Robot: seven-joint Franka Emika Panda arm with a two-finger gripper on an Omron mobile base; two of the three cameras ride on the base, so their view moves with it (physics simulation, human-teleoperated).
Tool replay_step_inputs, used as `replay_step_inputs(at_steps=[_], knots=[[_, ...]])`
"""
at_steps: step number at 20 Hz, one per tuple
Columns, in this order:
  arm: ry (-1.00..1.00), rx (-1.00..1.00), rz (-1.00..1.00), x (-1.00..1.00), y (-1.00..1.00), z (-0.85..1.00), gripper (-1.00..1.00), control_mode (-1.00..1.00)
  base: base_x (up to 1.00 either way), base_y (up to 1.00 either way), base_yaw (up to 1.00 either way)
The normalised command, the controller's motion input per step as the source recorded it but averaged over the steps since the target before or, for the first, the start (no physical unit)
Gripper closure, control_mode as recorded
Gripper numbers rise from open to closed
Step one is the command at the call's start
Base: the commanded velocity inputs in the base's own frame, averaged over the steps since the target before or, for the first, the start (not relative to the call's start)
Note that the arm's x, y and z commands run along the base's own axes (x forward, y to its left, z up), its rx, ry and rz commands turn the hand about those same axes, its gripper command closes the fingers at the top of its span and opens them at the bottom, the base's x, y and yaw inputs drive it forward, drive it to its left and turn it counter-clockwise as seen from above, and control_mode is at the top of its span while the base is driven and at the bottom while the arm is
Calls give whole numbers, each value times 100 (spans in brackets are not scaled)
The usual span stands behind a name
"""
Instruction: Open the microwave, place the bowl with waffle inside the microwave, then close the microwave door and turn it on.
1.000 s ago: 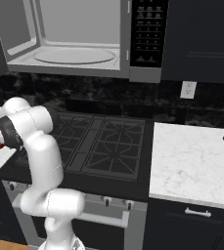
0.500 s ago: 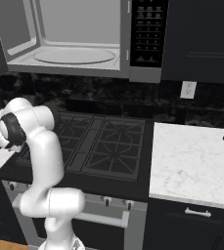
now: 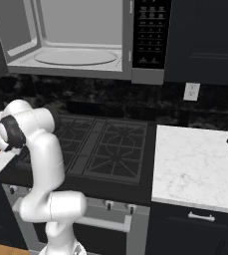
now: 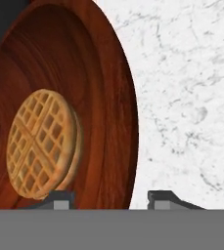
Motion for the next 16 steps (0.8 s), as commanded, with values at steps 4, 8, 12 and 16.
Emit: replay_step_inputs(at_steps=[4,8,12,16], knots=[[0,0,0,0,0,0,100,-100,0,0,0],[0,0,-1,-3,-7,3,100,-100,0,0,0],[-3,6,-8,-32,-59,30,100,-100,0,0,0],[-4,13,-14,-42,-96,46,100,-100,0,0,0]])
